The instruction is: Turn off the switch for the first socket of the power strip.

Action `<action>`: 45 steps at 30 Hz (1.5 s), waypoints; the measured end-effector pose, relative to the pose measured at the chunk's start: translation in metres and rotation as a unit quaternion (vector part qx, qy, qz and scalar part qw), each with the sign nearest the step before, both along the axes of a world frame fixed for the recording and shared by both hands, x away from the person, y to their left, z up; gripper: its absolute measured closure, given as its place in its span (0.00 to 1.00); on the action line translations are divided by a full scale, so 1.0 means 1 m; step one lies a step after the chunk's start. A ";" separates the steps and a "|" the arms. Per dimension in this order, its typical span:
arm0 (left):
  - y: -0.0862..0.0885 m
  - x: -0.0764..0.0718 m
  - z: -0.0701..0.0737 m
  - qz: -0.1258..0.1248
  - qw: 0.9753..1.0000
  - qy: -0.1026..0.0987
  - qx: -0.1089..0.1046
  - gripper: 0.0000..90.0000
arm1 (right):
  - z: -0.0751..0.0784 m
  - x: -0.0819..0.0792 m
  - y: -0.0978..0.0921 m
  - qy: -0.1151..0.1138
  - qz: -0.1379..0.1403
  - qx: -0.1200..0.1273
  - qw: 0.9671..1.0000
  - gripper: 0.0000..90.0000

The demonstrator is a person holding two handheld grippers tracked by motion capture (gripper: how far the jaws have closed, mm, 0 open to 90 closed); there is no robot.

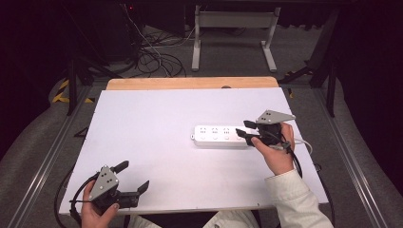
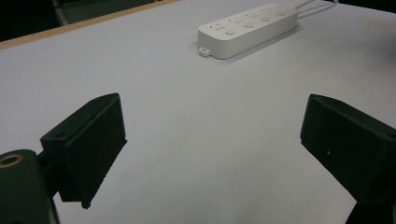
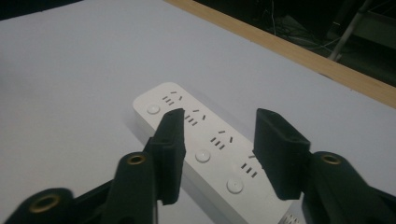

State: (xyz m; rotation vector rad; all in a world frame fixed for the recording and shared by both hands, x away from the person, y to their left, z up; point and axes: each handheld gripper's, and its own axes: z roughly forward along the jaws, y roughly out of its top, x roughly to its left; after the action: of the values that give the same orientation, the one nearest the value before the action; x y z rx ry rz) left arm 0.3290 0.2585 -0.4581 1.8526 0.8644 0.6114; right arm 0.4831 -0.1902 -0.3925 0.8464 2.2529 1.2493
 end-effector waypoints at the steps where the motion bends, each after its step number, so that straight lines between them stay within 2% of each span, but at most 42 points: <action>1: 0.000 0.000 0.000 0.000 1.000 0.000 0.000 0.08 | 0.002 -0.002 -0.001 -0.002 0.002 0.005 1.000 0.54; 6: 0.000 -0.001 0.001 0.001 1.000 -0.001 -0.004 0.08 | 0.012 -0.013 -0.005 -0.010 0.011 0.021 1.000 0.41; 12: 0.001 -0.001 0.001 -0.003 1.000 -0.001 -0.006 0.08 | 0.015 -0.026 -0.012 -0.022 0.024 0.042 0.999 0.28; 16: 0.001 -0.002 0.001 -0.003 1.000 -0.003 -0.008 0.08 | 0.014 -0.035 -0.021 -0.025 0.036 0.063 0.997 0.24; 20: 0.002 -0.002 0.003 -0.004 1.000 -0.004 -0.007 0.08 | 0.011 -0.041 -0.025 -0.022 0.040 0.070 0.997 0.20; 24: 0.003 -0.003 0.003 -0.005 1.000 -0.004 -0.012 0.09 | 0.005 -0.050 -0.028 -0.021 0.045 0.080 0.996 0.17; 32: 0.002 -0.004 0.003 -0.008 1.000 -0.005 -0.017 0.08 | -0.013 -0.060 -0.033 -0.016 0.061 0.083 0.995 0.15; 42: 0.002 -0.004 0.003 -0.014 1.000 -0.010 -0.014 0.07 | -0.051 -0.068 -0.041 0.001 0.062 0.087 0.994 0.13; 45: 0.002 -0.004 0.004 -0.016 1.000 -0.009 -0.015 0.07 | -0.059 -0.070 -0.042 -0.001 0.062 0.086 0.994 0.13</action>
State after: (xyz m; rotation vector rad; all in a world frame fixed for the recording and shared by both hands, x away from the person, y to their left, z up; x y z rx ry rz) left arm 0.3249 0.2602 -0.4545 1.8276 0.8273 0.5912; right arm 0.4133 -0.2325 -0.4512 0.7737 2.2500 1.5192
